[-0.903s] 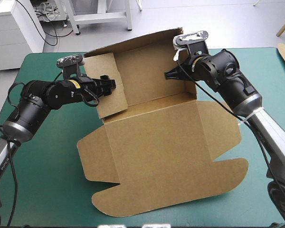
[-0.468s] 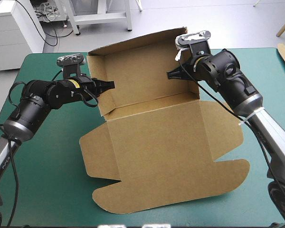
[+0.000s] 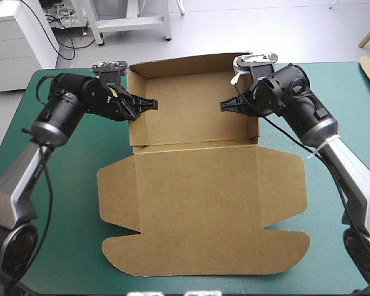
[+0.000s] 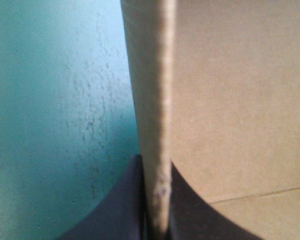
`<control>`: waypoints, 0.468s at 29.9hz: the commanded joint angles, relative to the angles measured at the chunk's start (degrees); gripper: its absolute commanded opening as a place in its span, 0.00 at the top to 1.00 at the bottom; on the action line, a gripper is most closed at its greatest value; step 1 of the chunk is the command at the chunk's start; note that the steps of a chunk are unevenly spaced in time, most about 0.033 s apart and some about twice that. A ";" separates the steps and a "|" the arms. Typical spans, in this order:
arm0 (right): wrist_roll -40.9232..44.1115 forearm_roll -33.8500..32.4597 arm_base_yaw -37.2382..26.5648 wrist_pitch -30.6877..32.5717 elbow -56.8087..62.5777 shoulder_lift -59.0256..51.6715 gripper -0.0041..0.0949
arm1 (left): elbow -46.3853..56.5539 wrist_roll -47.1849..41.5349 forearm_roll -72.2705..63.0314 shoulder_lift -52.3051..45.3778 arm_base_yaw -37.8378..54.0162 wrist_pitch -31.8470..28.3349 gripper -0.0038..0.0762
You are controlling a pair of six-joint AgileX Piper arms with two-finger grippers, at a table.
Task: Fold the box
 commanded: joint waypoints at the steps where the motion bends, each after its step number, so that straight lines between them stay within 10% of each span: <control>1: -3.47 5.39 -2.67 2.20 -1.53 0.58 0.96 | -6.67 1.54 -1.24 4.11 -0.52 2.18 0.96; 14: -9.38 13.58 -10.33 2.20 -1.44 9.54 0.96 | -12.60 1.65 -1.93 18.43 -0.52 12.66 0.96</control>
